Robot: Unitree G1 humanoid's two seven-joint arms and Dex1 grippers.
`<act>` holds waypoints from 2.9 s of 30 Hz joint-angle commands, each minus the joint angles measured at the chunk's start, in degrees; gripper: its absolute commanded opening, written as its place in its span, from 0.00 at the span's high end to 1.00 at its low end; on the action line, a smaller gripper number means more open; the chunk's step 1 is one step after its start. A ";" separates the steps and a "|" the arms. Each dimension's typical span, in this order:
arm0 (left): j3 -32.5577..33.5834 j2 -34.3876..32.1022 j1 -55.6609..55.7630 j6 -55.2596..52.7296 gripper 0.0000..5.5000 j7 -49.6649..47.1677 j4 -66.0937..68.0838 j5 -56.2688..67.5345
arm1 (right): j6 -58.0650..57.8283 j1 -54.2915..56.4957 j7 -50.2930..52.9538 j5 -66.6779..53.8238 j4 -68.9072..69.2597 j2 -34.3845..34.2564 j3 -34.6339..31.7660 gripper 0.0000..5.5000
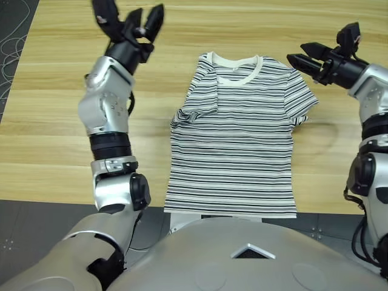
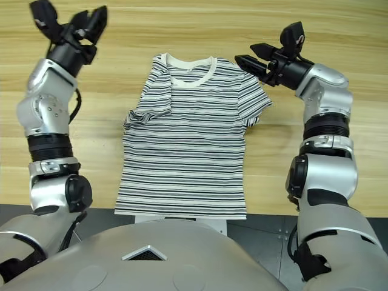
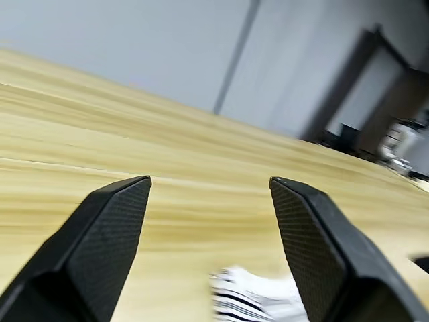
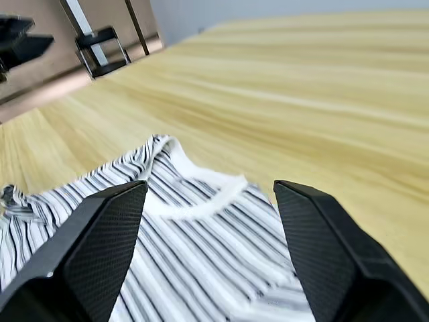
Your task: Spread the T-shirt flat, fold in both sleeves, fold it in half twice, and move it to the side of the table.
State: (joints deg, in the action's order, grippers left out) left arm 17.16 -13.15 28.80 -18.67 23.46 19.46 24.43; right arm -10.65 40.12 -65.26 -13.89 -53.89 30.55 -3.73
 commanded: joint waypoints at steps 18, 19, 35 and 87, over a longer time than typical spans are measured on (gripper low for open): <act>4.49 -3.04 -0.06 12.03 0.40 0.41 6.23 0.62 | 0.12 4.82 2.21 13.19 -16.58 6.08 5.71 0.36; 4.46 -3.09 -0.07 11.79 0.40 0.26 6.16 0.59 | 0.11 4.72 2.33 13.44 -17.02 5.34 5.78 0.36; 3.92 -3.87 -0.19 9.35 0.40 -1.06 4.45 0.52 | 0.24 3.89 3.54 14.76 -19.09 0.09 5.12 0.41; 1.53 -1.79 2.59 9.88 0.40 -1.16 8.56 0.56 | -4.67 4.28 -4.60 13.12 -1.42 -0.85 6.88 0.98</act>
State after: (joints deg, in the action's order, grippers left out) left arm 18.78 -15.05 30.11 -8.63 22.43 26.97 25.13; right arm -14.25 43.95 -69.57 -0.42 -56.74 30.86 2.46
